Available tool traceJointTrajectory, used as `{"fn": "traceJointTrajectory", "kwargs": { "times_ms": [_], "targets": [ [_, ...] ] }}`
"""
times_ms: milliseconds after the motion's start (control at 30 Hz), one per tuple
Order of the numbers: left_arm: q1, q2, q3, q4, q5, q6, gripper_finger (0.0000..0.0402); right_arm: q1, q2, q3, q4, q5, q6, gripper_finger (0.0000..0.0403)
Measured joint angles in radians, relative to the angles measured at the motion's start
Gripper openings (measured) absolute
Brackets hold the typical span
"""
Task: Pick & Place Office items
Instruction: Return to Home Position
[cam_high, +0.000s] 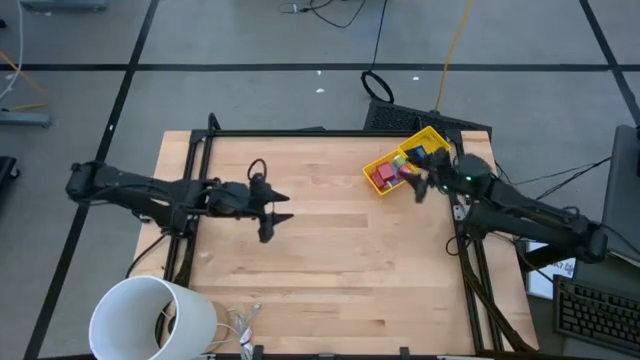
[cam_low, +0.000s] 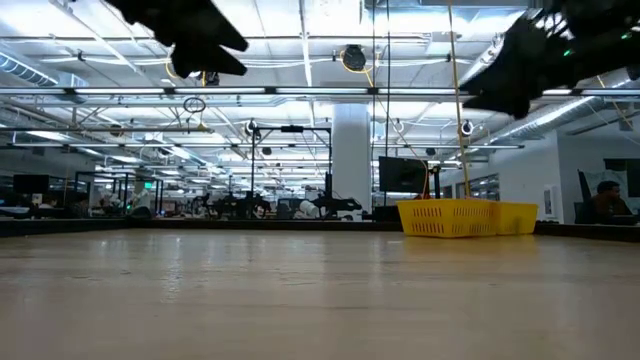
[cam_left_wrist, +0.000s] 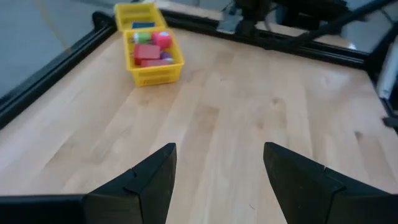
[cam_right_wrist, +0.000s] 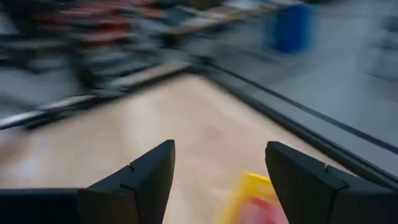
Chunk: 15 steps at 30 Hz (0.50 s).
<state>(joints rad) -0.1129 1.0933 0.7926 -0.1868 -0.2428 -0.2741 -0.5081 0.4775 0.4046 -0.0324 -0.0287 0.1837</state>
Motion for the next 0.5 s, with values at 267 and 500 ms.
{"fn": "traceJointTrajectory", "kwargs": {
  "times_ms": [267,500],
  "targets": [
    [-0.088,-0.241,-0.293,0.297,-0.002,0.124,0.0241,-0.001,-0.298,0.001,-0.05,-0.261,-0.013,0.0239],
    [-0.088,-0.573,-0.488,0.357,-0.002,0.134,0.0241,-0.001,-0.475,0.006,-0.182,-0.26,-0.014,0.024]
  ]
}}
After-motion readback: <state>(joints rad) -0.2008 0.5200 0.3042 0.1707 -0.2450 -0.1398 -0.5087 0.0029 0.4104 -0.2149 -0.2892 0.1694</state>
